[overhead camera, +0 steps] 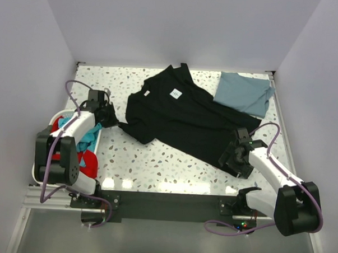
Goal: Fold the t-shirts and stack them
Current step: Fold the tshirt
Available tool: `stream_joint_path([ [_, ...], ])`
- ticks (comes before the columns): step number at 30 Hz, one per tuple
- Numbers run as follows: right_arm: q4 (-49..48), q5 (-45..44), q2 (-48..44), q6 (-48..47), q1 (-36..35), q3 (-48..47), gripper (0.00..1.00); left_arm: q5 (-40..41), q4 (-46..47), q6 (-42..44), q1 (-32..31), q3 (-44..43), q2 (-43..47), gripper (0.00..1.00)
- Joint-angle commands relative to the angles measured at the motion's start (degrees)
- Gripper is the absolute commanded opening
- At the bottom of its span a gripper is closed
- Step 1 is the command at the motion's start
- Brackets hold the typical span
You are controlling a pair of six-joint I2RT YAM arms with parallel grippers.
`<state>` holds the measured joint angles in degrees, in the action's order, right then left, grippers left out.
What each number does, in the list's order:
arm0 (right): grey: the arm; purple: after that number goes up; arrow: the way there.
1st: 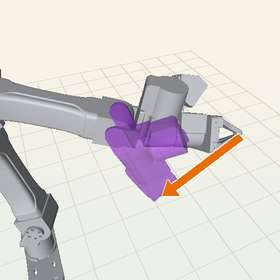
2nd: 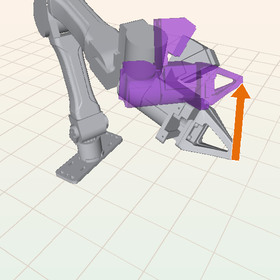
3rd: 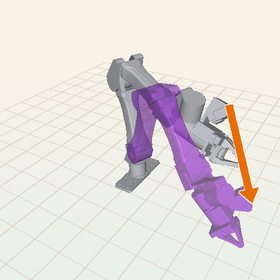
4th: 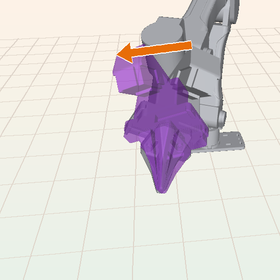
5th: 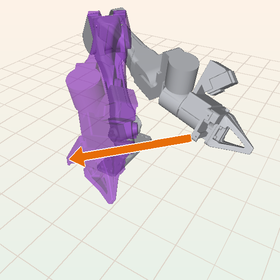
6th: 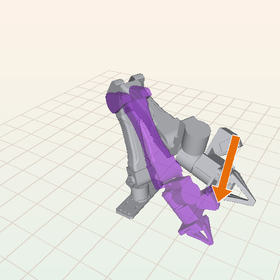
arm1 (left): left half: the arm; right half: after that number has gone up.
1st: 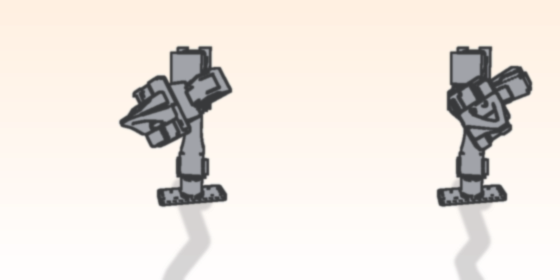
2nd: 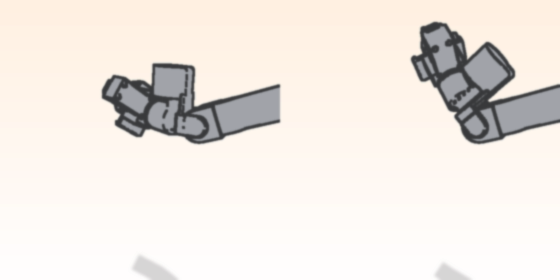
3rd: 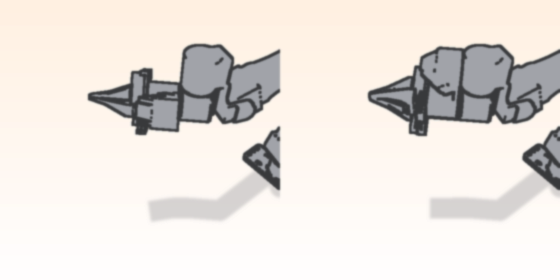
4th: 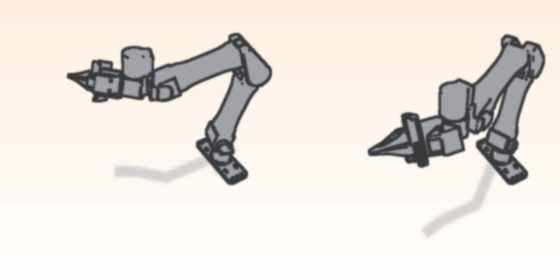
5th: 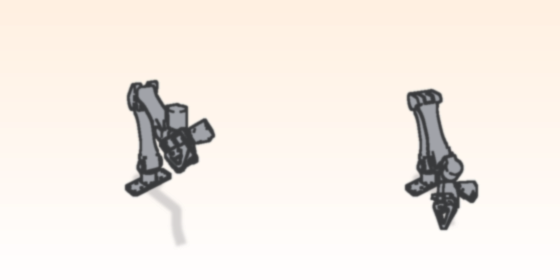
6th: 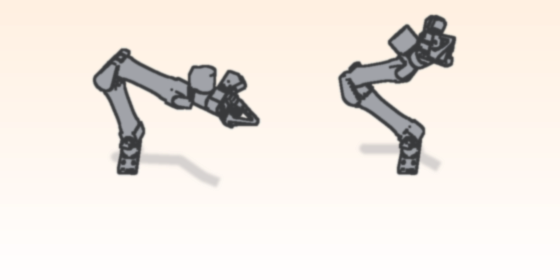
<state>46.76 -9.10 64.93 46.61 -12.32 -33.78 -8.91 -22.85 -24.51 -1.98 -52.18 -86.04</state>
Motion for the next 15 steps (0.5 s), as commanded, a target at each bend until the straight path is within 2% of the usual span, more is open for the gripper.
stream_joint_path([
  [1,2.5,-1.2,-0.1,3.6,-0.6,1.9,0.89,-4.1,1.6,1.4,3.6,-1.2,2.5,0.00],
  [10,4.2,-3.8,-2.3,7.6,-0.5,2.8,0.82,-7.3,1.8,3.0,5.2,-2.0,0.3,0.00],
  [13,5.0,-4.7,-3.4,7.8,-0.5,3.4,0.78,-7.7,1.9,3.0,5.1,-2.0,0.3,0.00],
  [15,5.0,-4.8,-3.8,7.7,-0.5,3.9,0.71,-7.8,1.8,3.0,5.2,-2.3,0.3,0.00],
])
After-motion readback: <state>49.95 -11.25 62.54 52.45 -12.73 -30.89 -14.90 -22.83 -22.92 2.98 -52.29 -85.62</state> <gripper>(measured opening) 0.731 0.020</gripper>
